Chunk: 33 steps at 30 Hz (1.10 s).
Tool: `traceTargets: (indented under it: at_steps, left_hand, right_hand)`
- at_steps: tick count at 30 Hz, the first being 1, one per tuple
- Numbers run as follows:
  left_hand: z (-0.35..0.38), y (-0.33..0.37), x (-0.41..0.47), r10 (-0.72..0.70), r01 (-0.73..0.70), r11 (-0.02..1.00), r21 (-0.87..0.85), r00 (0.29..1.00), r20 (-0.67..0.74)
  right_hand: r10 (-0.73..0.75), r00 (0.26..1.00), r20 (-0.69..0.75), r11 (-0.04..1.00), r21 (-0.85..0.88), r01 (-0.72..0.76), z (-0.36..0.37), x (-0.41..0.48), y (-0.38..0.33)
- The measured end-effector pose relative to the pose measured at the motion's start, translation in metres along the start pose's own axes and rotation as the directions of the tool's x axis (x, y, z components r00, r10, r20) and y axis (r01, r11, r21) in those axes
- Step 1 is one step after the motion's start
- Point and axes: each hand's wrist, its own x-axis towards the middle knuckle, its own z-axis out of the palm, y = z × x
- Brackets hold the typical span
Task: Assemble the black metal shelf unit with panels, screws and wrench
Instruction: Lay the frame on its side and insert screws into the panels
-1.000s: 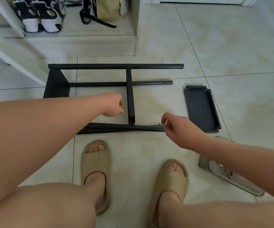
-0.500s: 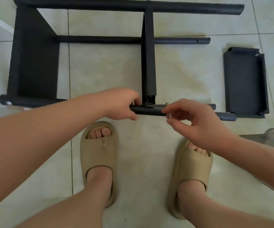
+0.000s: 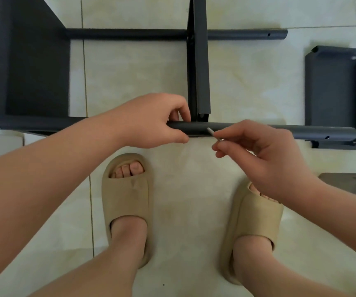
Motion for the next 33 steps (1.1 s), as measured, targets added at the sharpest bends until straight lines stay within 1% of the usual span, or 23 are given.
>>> traceTargets:
  at_steps: [5, 12, 15, 26, 28, 30, 32, 33]
  left_hand:
    - [0.002, 0.0, -0.003, 0.038, -0.039, 0.999, -0.026, 0.999, -0.022]
    - [0.002, -0.002, -0.003, 0.062, -0.064, 0.997, -0.039, 0.997, -0.037]
    - [0.002, -0.002, -0.004, 0.056, -0.058, 0.997, -0.045, 0.998, -0.036]
    - [0.001, -0.001, -0.008, 0.04, -0.042, 0.995, -0.092, 0.999, -0.018]
    - [0.001, 0.0, -0.008, 0.038, -0.038, 0.994, -0.1, 0.999, 0.0]
    - [0.0, 0.001, -0.009, 0.035, -0.034, 0.994, -0.104, 0.999, 0.013]
    - [-0.001, 0.001, -0.009, 0.035, -0.034, 0.994, -0.102, 0.999, 0.009]
    - [-0.001, 0.002, -0.009, 0.036, -0.035, 0.994, -0.101, 0.999, 0.006]
  right_hand:
    - [0.015, 1.0, 0.001, 1.0, 0.025, -0.015, 0.008, -0.001, 0.001]
    - [-0.06, 0.997, 0.047, 0.995, -0.079, 0.064, 0.013, 0.001, 0.003]
    - [-0.064, 0.996, 0.055, 0.995, -0.076, 0.068, 0.014, -0.001, 0.006]
    - [0.016, 1.0, -0.005, 0.997, -0.08, -0.016, 0.02, 0.006, 0.003]
    - [-0.013, 1.0, -0.028, 0.991, -0.137, 0.009, 0.021, 0.007, 0.003]
    - [-0.124, 0.99, -0.066, 0.949, -0.299, 0.099, 0.02, 0.008, 0.003]
    - [-0.291, 0.955, -0.065, 0.83, -0.514, 0.218, 0.019, 0.011, 0.002]
    - [-0.347, 0.936, -0.055, 0.776, -0.577, 0.254, 0.019, 0.013, 0.002]
